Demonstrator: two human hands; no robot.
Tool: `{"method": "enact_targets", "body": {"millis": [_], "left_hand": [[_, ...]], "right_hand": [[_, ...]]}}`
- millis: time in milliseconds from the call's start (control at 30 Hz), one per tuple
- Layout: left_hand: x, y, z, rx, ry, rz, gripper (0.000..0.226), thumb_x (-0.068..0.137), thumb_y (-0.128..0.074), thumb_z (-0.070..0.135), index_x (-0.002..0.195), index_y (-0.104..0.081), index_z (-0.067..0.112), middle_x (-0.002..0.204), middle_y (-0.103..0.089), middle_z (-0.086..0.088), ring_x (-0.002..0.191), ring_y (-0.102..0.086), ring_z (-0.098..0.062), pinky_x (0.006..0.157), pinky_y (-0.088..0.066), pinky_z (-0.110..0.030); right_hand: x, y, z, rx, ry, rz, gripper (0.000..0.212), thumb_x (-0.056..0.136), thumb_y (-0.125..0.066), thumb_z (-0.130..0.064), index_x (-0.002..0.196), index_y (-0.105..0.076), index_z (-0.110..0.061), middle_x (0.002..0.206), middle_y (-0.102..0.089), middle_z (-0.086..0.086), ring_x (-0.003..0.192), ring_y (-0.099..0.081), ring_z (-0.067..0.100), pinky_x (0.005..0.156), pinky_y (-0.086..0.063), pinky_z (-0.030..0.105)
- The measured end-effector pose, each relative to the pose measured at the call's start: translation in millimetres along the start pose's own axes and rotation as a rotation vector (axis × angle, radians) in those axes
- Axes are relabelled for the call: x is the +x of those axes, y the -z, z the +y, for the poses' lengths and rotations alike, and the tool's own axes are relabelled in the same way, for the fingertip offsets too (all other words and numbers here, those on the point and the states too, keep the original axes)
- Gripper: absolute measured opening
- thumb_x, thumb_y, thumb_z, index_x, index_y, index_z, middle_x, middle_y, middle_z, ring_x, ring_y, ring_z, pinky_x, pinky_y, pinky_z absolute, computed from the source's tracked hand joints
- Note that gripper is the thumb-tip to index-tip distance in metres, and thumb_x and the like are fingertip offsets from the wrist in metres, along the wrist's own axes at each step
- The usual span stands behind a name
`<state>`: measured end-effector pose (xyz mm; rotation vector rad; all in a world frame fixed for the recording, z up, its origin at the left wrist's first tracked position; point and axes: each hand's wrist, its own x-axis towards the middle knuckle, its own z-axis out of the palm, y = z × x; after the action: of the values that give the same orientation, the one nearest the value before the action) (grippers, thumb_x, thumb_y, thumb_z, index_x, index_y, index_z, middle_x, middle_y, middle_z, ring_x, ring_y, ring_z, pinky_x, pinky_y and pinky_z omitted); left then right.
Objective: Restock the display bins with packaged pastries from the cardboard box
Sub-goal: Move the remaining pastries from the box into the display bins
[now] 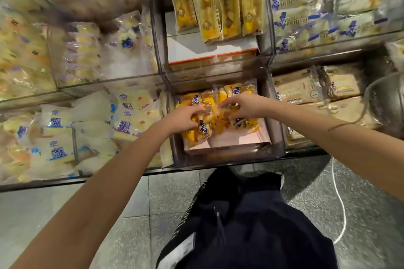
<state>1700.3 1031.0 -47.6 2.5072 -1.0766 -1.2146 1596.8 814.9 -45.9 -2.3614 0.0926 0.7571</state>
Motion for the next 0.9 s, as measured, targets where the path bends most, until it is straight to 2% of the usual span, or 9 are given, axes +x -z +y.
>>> {"method": "enact_targets", "body": {"millis": [133, 233, 333, 400, 500, 567, 700, 767, 900], "left_hand": [[-9.1, -19.6, -3.6, 0.154, -0.072, 0.272, 0.056, 0.093, -0.059, 0.015, 0.145, -0.043, 0.025, 0.135, -0.052, -0.005, 0.123, -0.05, -0.023, 0.101, -0.044, -0.038], [-17.6, -47.9, -3.7, 0.24, -0.173, 0.399, 0.055, 0.094, -0.061, 0.028, 0.145, -0.044, 0.019, 0.147, -0.043, -0.008, 0.138, -0.036, -0.029, 0.112, -0.033, -0.05], [-17.6, -73.4, 5.5, 0.315, -0.102, 0.314, 0.062, 0.101, -0.042, 0.047, 0.155, -0.018, 0.03, 0.164, -0.006, 0.0, 0.152, 0.001, -0.024, 0.121, 0.0, -0.055], [-12.9, -78.7, 8.6, 0.279, -0.024, 0.304, 0.062, 0.102, -0.03, 0.051, 0.155, 0.0, 0.036, 0.163, 0.011, 0.007, 0.15, 0.017, -0.019, 0.118, 0.009, -0.056], [-10.2, -86.0, 9.8, 0.216, 0.017, 0.335, 0.062, 0.103, -0.027, 0.05, 0.15, 0.012, 0.037, 0.161, 0.019, 0.009, 0.148, 0.022, -0.017, 0.117, 0.013, -0.056], [-8.1, -90.4, 10.1, 0.214, 0.035, 0.369, 0.062, 0.103, -0.026, 0.051, 0.148, 0.014, 0.038, 0.157, 0.025, 0.01, 0.147, 0.024, -0.017, 0.115, 0.016, -0.052], [-1.4, -89.4, 12.8, 0.247, 0.048, 0.348, 0.062, 0.103, -0.025, 0.051, 0.152, 0.01, 0.037, 0.159, 0.022, 0.008, 0.148, 0.021, -0.018, 0.115, 0.014, -0.055], [0.5, -87.9, 11.1, 0.263, 0.064, 0.32, 0.062, 0.103, -0.025, 0.051, 0.154, 0.007, 0.036, 0.162, 0.017, 0.007, 0.149, 0.02, -0.018, 0.115, 0.013, -0.056], [5.0, -86.0, 11.0, 0.268, 0.09, 0.285, 0.061, 0.103, -0.023, 0.053, 0.155, 0.004, 0.037, 0.163, 0.014, 0.008, 0.15, 0.017, -0.017, 0.116, 0.011, -0.057]], "right_hand": [[-4.4, -3.5, 0.2, -0.166, 0.119, 0.189, 0.046, 0.091, -0.064, -0.026, 0.135, -0.054, -0.022, 0.122, -0.06, 0.008, 0.112, -0.056, 0.027, 0.089, -0.046, 0.037], [-12.9, -13.8, 7.5, -0.303, 0.18, 0.317, 0.049, 0.093, -0.061, -0.024, 0.14, -0.05, -0.013, 0.128, -0.057, 0.014, 0.118, -0.051, 0.034, 0.097, -0.043, 0.045], [-15.9, -29.5, 19.2, -0.413, 0.293, 0.333, 0.053, 0.094, -0.062, -0.025, 0.142, -0.048, -0.008, 0.131, -0.058, 0.016, 0.118, -0.052, 0.037, 0.098, -0.045, 0.049], [-15.6, -35.7, 26.7, -0.475, 0.339, 0.288, 0.059, 0.093, -0.063, -0.032, 0.144, -0.044, -0.009, 0.137, -0.054, 0.016, 0.127, -0.049, 0.037, 0.104, -0.043, 0.05], [-15.6, -41.9, 34.1, -0.493, 0.375, 0.222, 0.064, 0.093, -0.06, -0.041, 0.145, -0.043, -0.007, 0.144, -0.048, 0.018, 0.134, -0.043, 0.039, 0.108, -0.039, 0.054], [-17.5, -47.9, 38.9, -0.511, 0.372, 0.188, 0.068, 0.096, -0.046, -0.05, 0.149, -0.036, -0.01, 0.153, -0.037, 0.015, 0.142, -0.033, 0.037, 0.117, -0.026, 0.051], [-15.0, -59.7, 49.1, -0.619, 0.3, 0.156, 0.074, 0.098, -0.025, -0.06, 0.157, -0.002, -0.021, 0.164, 0.004, 0.008, 0.15, 0.008, 0.03, 0.121, 0.006, 0.048], [-12.0, -62.4, 47.6, -0.657, 0.238, 0.12, 0.075, 0.098, -0.023, -0.062, 0.155, 0.01, -0.025, 0.162, 0.017, 0.007, 0.148, 0.018, 0.029, 0.12, 0.008, 0.052], [-7.9, -64.2, 46.5, -0.692, 0.219, 0.118, 0.079, 0.096, -0.021, -0.066, 0.155, 0.011, -0.025, 0.161, 0.019, 0.009, 0.148, 0.017, 0.032, 0.119, 0.007, 0.057]]}}
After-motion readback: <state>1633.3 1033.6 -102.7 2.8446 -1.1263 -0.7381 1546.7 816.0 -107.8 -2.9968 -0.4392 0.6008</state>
